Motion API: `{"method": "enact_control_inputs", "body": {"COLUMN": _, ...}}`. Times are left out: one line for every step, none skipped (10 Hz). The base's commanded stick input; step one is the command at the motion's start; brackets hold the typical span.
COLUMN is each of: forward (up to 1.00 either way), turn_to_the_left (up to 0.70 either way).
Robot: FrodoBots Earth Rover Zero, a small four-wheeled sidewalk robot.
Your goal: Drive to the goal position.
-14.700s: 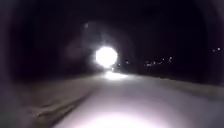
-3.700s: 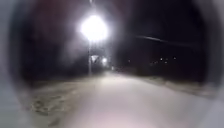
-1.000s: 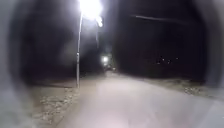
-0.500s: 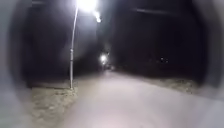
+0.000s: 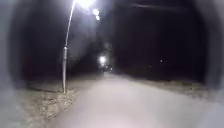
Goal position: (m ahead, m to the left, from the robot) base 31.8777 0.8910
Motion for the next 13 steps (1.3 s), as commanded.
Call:
{"method": "enact_control_inputs", "body": {"forward": 1.00, "turn_to_the_left": 0.00}}
{"method": "enact_control_inputs", "body": {"forward": 1.00, "turn_to_the_left": 0.00}}
{"method": "enact_control_inputs", "body": {"forward": 1.00, "turn_to_the_left": 0.00}}
{"method": "enact_control_inputs", "body": {"forward": 1.00, "turn_to_the_left": 0.00}}
{"method": "enact_control_inputs", "body": {"forward": 1.00, "turn_to_the_left": 0.00}}
{"method": "enact_control_inputs", "body": {"forward": 1.00, "turn_to_the_left": 0.00}}
{"method": "enact_control_inputs", "body": {"forward": 1.00, "turn_to_the_left": 0.00}}
{"method": "enact_control_inputs", "body": {"forward": 1.00, "turn_to_the_left": 0.00}}
{"method": "enact_control_inputs", "body": {"forward": 1.00, "turn_to_the_left": 0.00}}
{"method": "enact_control_inputs", "body": {"forward": 1.00, "turn_to_the_left": 0.00}}
{"method": "enact_control_inputs", "body": {"forward": 1.00, "turn_to_the_left": 0.03}}
{"method": "enact_control_inputs", "body": {"forward": 1.00, "turn_to_the_left": 0.22}}
{"method": "enact_control_inputs", "body": {"forward": 1.00, "turn_to_the_left": 0.34}}
